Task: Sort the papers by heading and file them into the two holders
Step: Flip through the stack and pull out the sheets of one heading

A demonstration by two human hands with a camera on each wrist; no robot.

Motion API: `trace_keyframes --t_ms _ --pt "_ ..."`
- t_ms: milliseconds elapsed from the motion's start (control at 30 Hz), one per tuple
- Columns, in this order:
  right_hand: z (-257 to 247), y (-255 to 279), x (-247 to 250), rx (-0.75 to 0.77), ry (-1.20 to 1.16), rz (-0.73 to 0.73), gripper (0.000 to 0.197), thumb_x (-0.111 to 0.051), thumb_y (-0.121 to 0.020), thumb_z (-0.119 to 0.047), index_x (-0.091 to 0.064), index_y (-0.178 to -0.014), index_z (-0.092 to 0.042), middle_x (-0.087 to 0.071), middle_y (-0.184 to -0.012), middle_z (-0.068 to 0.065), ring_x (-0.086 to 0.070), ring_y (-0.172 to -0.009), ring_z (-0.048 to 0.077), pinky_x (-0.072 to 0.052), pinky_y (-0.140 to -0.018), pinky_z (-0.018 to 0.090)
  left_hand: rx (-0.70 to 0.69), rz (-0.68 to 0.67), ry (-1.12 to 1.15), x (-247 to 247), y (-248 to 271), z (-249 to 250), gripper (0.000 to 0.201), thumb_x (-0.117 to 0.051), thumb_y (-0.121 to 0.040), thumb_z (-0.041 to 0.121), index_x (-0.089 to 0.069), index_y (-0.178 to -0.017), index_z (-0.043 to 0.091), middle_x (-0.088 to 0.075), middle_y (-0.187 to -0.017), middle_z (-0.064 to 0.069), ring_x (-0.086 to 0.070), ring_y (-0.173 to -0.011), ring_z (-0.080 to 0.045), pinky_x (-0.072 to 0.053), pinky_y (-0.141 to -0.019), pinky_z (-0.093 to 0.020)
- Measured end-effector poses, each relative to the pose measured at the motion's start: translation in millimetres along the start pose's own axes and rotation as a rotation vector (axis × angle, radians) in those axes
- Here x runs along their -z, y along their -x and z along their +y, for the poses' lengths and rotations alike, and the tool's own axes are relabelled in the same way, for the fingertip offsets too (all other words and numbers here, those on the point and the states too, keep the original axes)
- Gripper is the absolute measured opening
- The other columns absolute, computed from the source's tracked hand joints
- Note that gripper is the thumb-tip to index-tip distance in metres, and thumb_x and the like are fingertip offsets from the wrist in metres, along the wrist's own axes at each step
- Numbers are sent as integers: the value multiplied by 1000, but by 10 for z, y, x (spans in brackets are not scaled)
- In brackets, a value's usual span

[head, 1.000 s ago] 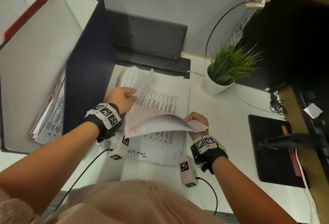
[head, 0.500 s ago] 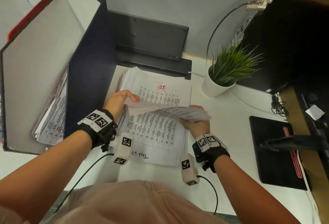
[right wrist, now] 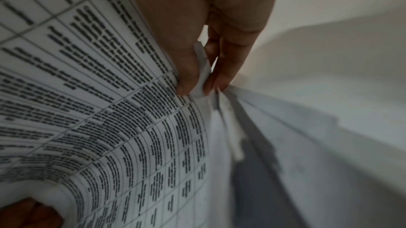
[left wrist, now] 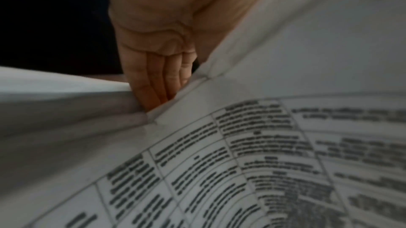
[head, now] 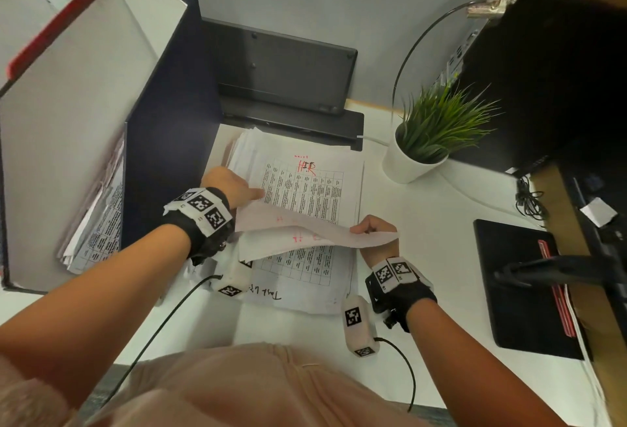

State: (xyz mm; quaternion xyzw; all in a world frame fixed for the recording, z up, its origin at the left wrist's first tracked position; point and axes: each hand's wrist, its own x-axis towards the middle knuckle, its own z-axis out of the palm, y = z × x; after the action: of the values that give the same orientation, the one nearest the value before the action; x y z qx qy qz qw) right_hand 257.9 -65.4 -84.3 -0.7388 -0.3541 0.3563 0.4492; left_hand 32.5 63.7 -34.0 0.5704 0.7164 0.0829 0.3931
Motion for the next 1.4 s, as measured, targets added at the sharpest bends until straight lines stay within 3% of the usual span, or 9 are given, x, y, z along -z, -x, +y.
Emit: trace_keyframes --t_ms 133,233,400,567,833,933,1033,1200,1400 --pt "-34 1 4 14 21 -10 45 -51 -72 24 -50 -53 -18 -50 -60 -1 -41 -58 10 -33 -49 5 -79 96 27 -71 43 -54 22 -83 -66 30 -65 -61 18 -68 -80 -1 -62 -75 -17 -48 -69 -27" --pt "-41 13 10 35 45 -10 46 -53 -72 22 -49 -53 -20 -50 -63 -1 -45 -67 17 -37 -59 20 -147 135 -8 -112 29 -88 27 -79 -73 25 -60 -55 15 -63 -68 -4 -59 -66 -18 -52 -65 -26" --pt "-70 -25 1 -124 -247 10 52 -42 -72 27 -54 -41 -13 -54 -62 7 -47 -72 23 -39 -70 30 -312 168 23 -163 33 -151 25 -67 -84 16 -64 -62 6 -50 -57 -2 -45 -54 -12 -34 -51 -13" --pt "-130 22 29 -57 -194 8 43 -43 -72 29 -48 -57 -11 -53 -67 8 -56 -57 11 -44 -53 15 -519 238 300 -199 164 -234 22 -59 -89 7 -68 -108 10 -62 -87 4 -56 -73 0 -42 -66 -1" --pt "-130 38 5 -39 -132 59 54 -79 -65 7 -47 -103 -15 -62 -79 3 -58 -67 10 -50 -58 10 -232 -36 798 -173 286 -277 28 -48 -82 -10 -61 -72 13 -67 -95 -11 -62 -92 -26 -52 -80 -39" --pt "-139 7 29 -77 4 16 27 -77 -71 -3 -63 -91 -13 -68 -86 13 -59 -66 15 -52 -59 16 -176 -100 856 -144 281 -209 24 -48 -80 -8 -61 -68 7 -67 -91 -12 -62 -92 -28 -50 -84 -38" --pt "-148 3 43 -60 176 -63 19 -72 -79 -7 -59 -65 -9 -58 -63 3 -53 -49 2 -37 -45 2 -51 -84 780 -69 195 -141 19 -47 -81 7 -65 -75 11 -68 -87 -8 -62 -89 -28 -50 -82 -39" --pt "-143 61 81 3 -20 -11 18 -58 -70 27 -63 -86 21 -57 -70 -4 -55 -48 -16 -39 -51 -1 109 -28 480 27 -38 -71 30 -54 -87 25 -63 -103 1 -65 -104 -18 -61 -90 -30 -52 -81 -37" --pt "-154 47 87 -54 43 -42 10 -68 -76 9 -67 -77 -1 -53 -64 -8 -52 -48 -9 -36 -45 -1 128 -36 130 33 -36 -12 55 -81 -68 33 -61 -107 0 -66 -103 -15 -65 -93 -30 -55 -85 -42"
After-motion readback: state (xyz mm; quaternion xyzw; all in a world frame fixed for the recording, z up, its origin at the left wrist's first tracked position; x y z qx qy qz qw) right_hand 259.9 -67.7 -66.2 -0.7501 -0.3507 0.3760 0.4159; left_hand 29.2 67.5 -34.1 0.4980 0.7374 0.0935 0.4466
